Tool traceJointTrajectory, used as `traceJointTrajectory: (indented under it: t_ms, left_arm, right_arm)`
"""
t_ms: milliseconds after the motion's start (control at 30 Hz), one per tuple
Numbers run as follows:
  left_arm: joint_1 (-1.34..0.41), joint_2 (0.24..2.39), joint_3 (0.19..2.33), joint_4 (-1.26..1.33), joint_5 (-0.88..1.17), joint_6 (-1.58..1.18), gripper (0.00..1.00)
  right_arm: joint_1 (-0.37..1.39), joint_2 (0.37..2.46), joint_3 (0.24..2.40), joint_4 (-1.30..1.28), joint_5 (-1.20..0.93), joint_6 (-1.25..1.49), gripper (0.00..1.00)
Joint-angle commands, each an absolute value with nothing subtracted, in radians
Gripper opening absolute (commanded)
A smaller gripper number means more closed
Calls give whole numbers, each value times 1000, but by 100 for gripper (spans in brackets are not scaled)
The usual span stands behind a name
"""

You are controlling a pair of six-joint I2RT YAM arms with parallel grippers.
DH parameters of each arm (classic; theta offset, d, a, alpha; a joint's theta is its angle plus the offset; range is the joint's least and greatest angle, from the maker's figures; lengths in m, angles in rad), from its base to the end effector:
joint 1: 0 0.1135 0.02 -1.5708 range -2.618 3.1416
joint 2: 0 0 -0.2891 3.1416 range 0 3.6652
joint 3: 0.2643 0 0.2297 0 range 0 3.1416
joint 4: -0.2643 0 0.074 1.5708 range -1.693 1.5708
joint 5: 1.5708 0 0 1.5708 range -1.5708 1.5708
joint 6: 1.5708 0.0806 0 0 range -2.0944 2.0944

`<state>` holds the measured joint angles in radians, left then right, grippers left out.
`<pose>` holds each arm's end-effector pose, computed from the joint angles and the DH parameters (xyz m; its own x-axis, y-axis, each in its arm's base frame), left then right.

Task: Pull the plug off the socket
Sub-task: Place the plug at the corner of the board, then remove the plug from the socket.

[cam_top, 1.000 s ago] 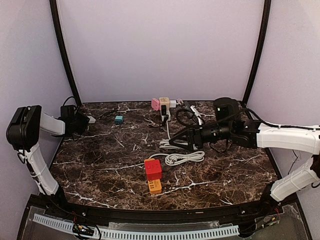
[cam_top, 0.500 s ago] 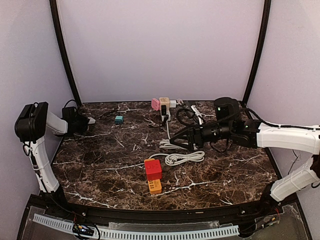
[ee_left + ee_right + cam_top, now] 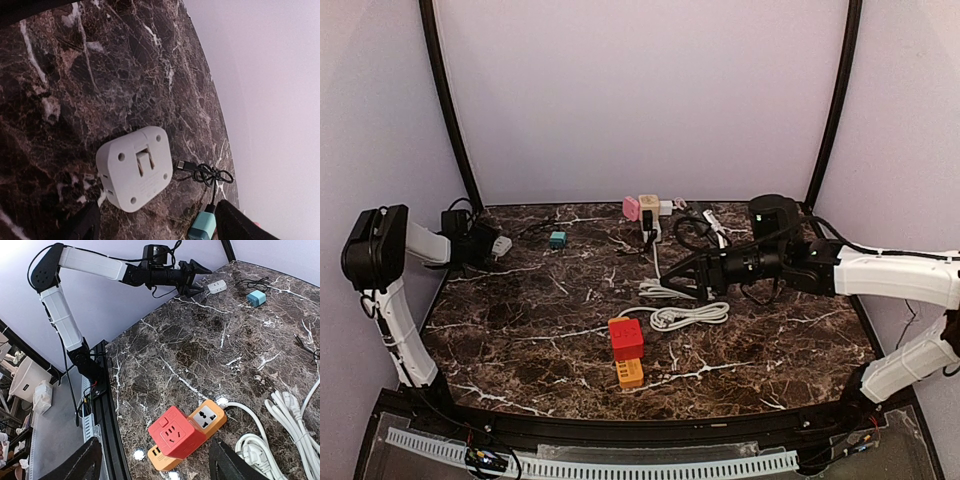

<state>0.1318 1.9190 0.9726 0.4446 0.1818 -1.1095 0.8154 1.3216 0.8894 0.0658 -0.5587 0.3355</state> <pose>0.4295 0.0422 0.1667 -0.2372 -0.9199 -0.3124 -0.4146 0.3866 -0.8238 0.1801 0.2536 0.3043 -0.5469 -0.1735 -0.8190 -0.8224 0.2946 0.4867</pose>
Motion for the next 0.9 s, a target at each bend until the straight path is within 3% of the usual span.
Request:
traceJointTrajectory:
  t_ms: [0,267,633,867]
  left_arm:
    - [132,1766,946,305,135,-1045,82]
    - [0,1518,999,-24,71,-789,98]
    - [-274,1196,968,-275,228,-339,99]
    - [-445,1141,1020,-465,439,0,99]
  right_arm:
    - [808,1299,864,75,-537,346,73]
    - [809,1287,793,127,-518,394,72]
    - [842,1228,606,258,-470,496,71]
    - [844,1227,585,286,-474,512,71]
